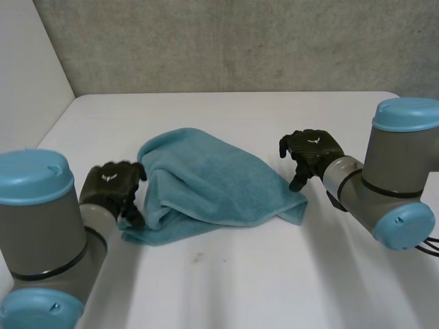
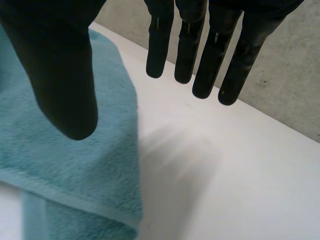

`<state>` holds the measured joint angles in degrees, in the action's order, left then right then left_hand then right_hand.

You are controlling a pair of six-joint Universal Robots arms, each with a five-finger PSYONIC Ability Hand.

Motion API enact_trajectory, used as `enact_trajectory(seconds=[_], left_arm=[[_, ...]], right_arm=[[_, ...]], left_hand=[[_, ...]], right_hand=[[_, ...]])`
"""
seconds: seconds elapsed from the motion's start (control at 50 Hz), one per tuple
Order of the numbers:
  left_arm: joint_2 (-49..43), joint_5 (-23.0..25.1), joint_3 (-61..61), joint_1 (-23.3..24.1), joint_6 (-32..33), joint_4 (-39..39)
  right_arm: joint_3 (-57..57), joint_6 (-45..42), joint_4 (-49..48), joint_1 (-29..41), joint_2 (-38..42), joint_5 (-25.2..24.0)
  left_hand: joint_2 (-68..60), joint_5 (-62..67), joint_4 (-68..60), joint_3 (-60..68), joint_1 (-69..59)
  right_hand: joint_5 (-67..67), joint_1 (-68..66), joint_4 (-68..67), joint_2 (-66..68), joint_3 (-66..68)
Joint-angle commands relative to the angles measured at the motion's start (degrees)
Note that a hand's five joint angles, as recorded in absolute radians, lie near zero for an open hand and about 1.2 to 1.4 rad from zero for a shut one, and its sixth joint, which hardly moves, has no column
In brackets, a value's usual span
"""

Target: Fold the laundry

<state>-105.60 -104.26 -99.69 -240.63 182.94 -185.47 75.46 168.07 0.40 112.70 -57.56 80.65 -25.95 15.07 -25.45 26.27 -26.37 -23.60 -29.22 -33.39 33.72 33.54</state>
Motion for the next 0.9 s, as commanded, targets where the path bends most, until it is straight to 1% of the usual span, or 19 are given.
enact_trajectory(seconds=[0.02,0.08,0.12,0.18,0.2,0.26,0.28,0.3,0.36,0.46,0.5,0.56,0.62,0.68,0.76,0.78,0.86,0.88,0.9], left_arm=[[-1.53,3.62,-2.88,-3.00,-0.57,-0.07],[-3.64,6.34,-2.62,-3.97,-1.53,-0.16],[-4.96,8.36,-2.27,-4.93,-2.50,-0.16],[-6.10,9.86,-1.83,-5.64,-3.55,-0.33],[-6.80,10.65,-1.48,-6.16,-4.17,-0.42],[-7.34,10.83,-0.86,-6.87,-4.70,-0.51],[-7.34,10.83,-0.51,-7.13,-4.70,-1.03],[-7.34,10.83,-0.42,-7.22,-4.79,-1.47],[-6.64,10.66,-0.33,-7.40,-4.70,-2.96],[-3.66,10.48,-0.42,-7.22,-4.61,-3.23],[-1.37,10.48,-0.51,-7.31,-4.61,-3.15],[3.89,10.66,-0.33,-7.31,-4.35,-2.88],[5.83,10.75,-0.15,-7.31,-4.26,-2.79],[10.93,11.01,0.46,-7.40,-3.91,-2.88],[14.63,11.10,3.18,-7.31,-3.82,-2.44],[15.33,11.10,4.14,-7.40,-3.82,-2.18],[18.14,11.27,9.94,-7.31,-2.60,0.01],[18.67,11.36,12.56,-7.31,-1.81,1.50],[18.76,11.45,13.81,-7.22,-1.54,2.38]], right_arm=[[5.48,-0.11,0.03,-0.29,-4.32,-3.13],[7.68,-0.28,0.03,-0.29,-6.16,-4.45],[9.34,-0.46,-0.05,-0.29,-7.30,-4.71],[10.67,-0.46,-0.14,-0.37,-8.01,-4.98],[11.28,-0.46,-0.14,-0.63,-8.36,-4.98],[12.33,-0.46,-0.14,-1.69,-8.80,-4.98],[13.12,-0.46,-0.23,-2.65,-9.15,-4.98],[13.57,-0.46,-0.32,-3.18,-9.24,-4.98],[14.53,-0.55,-0.58,-4.50,-9.24,-5.42],[14.80,-1.34,-0.84,-4.85,-8.98,-8.40],[14.97,-2.56,-1.19,-5.47,-8.54,-10.51],[15.15,-2.48,-2.94,-7.13,-8.10,-11.83],[14.98,-1.95,-4.70,-7.58,-6.43,-12.54],[14.63,-1.87,-6.29,-7.32,-3.97,-12.80],[13.92,-1.08,-6.73,-7.14,-1.16,-12.80],[13.75,-0.38,-6.73,-7.05,-0.89,-12.71],[11.47,7.34,-6.30,-6.00,-0.63,-12.45],[10.16,11.80,-6.03,-4.95,-0.63,-12.45],[9.53,14.11,-5.94,-4.42,-0.63,-12.45]], left_hand=[[-3.61,4.48,-4.11,3.29,-3.19],[-5.28,6.16,-5.78,4.96,-4.86],[-8.80,9.68,-9.30,8.48,-8.38],[-14.01,14.89,-14.51,13.69,-13.59],[-21.36,22.24,-21.87,21.05,-20.95],[-36.02,36.90,-36.52,35.70,-35.60],[-47.06,47.94,-47.57,46.75,-46.65],[-53.98,54.86,-54.48,53.66,-53.56],[-54.05,54.93,-54.55,53.73,-53.63],[-54.05,54.93,-54.55,53.73,-53.63],[-54.05,54.93,-54.55,53.73,-53.63],[-54.05,54.93,-54.55,53.73,-53.63],[-54.05,54.93,-54.55,53.73,-53.63],[-54.05,54.93,-54.55,53.73,-53.63],[-54.05,54.93,-54.55,53.73,-53.63],[-54.05,54.93,-54.55,53.73,-53.63],[-54.05,54.93,-54.55,53.73,-53.63],[-54.05,54.93,-54.55,53.73,-53.63],[-54.05,54.93,-54.55,53.73,-53.63]], right_hand=[[0.31,-4.08,0.09,-0.42,-0.24],[-0.37,-4.75,-0.58,0.25,0.43],[-0.53,-4.92,-0.75,0.42,0.60],[-0.70,-5.09,-0.92,0.59,0.77],[-0.54,-4.92,-0.75,0.42,0.60],[-0.37,-4.75,-0.58,0.25,0.43],[0.13,-4.25,-0.08,-0.25,-0.07],[0.30,-4.08,0.09,-0.42,-0.24],[4.82,0.43,4.60,-4.93,-4.75],[13.76,9.37,13.54,-13.87,-13.69],[13.60,9.21,13.38,-13.71,-13.53],[12.59,8.20,12.38,-12.70,-12.53],[12.42,8.03,12.21,-12.53,-12.35],[12.25,7.86,12.04,-12.36,-12.18],[12.25,7.86,12.04,-12.36,-12.18],[12.42,8.03,12.20,-12.53,-12.35],[14.10,9.71,13.89,-14.21,-14.03],[14.60,10.21,14.39,-14.71,-14.53],[15.10,10.72,14.89,-15.22,-15.04]])
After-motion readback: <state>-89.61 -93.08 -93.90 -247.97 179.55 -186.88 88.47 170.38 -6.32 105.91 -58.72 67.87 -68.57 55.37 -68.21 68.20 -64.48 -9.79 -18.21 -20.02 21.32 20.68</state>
